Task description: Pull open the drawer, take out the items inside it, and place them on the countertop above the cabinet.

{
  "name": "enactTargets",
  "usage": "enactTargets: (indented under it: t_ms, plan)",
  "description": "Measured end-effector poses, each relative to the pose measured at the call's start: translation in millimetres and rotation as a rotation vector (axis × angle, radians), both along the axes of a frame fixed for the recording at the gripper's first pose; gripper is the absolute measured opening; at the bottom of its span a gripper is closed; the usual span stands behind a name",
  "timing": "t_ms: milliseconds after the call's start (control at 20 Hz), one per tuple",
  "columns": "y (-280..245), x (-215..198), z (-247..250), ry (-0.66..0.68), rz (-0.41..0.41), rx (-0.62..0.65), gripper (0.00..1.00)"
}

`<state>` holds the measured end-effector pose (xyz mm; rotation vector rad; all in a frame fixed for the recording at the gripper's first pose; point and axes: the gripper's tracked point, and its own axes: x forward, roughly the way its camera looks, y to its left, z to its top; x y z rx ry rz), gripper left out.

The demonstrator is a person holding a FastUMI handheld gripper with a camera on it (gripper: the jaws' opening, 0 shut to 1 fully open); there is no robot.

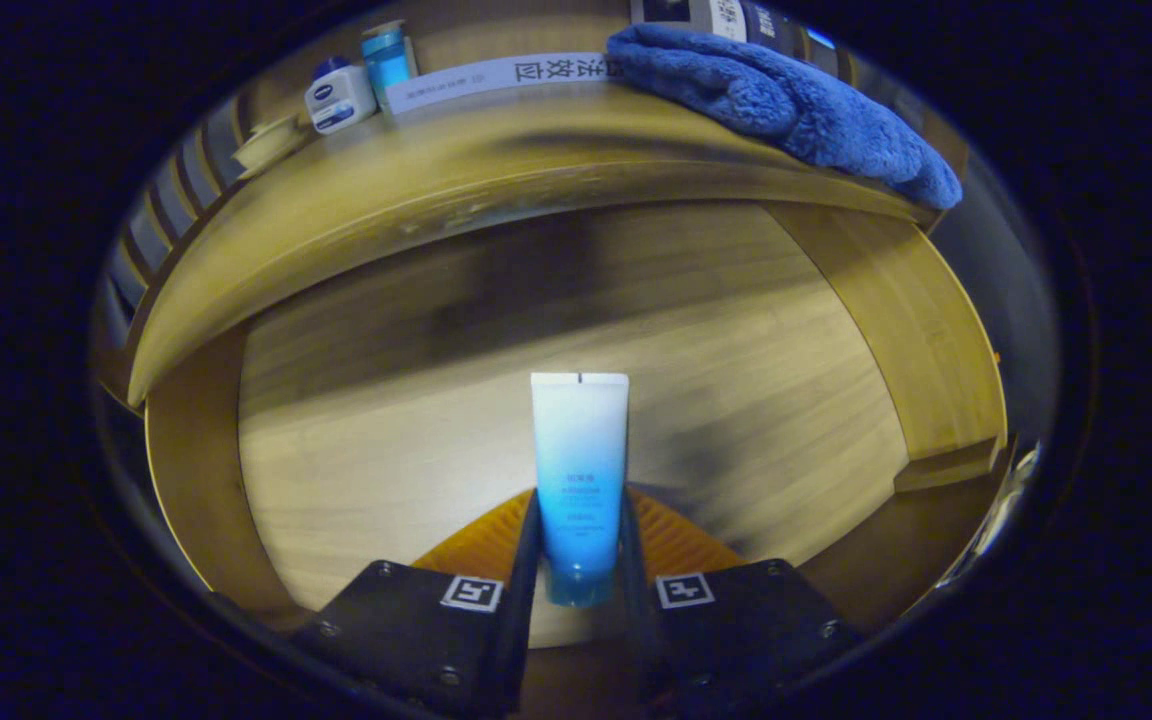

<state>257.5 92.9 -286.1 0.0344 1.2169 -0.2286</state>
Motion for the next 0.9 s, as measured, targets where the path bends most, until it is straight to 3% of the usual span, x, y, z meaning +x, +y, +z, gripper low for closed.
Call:
enactTargets:
  t_ms: [100, 150, 900]
  plan:
    - [1.0, 1.4, -1.1, -0.011, 0.015, -0.005, 0.41]
    - [4.4, 2.6, 0.4, -0.011, 0.023, 0.007, 0.34]
    - [9.1, -15.6, 120.6, -0.189, 0.038, -0.166, 0.33]
